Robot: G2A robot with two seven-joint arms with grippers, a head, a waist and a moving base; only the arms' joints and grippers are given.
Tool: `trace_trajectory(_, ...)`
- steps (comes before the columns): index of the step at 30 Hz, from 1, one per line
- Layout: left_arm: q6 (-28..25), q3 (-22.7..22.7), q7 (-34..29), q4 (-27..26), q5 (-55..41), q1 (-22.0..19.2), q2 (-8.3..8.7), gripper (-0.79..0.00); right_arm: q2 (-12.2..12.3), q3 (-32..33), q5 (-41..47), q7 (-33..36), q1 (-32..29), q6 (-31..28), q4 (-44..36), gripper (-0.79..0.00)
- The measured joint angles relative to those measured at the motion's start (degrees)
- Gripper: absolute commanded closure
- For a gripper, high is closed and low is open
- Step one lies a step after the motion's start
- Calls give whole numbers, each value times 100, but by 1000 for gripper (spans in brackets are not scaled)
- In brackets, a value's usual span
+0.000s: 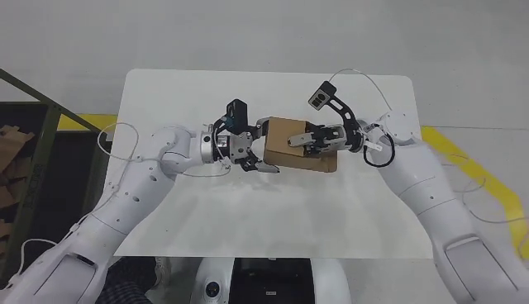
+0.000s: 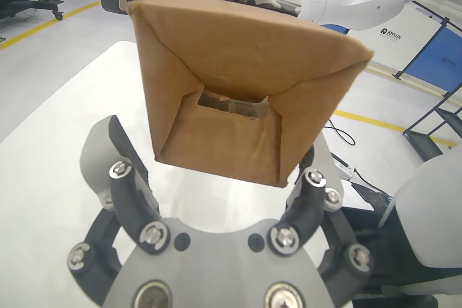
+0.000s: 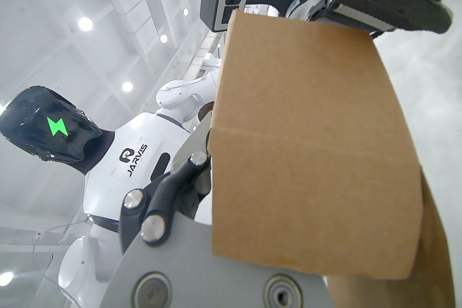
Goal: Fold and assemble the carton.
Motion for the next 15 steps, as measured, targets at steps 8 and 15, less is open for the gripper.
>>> trace_trajectory(8, 0, 3, -54, 9, -50, 24, 18, -702, -14, -1, 23, 0, -19, 0, -34, 0)
trace_trajectory(15, 0, -9, -96, 4, -147, 56, 54, -588, -22, -10, 46, 0, -24, 0, -40, 0)
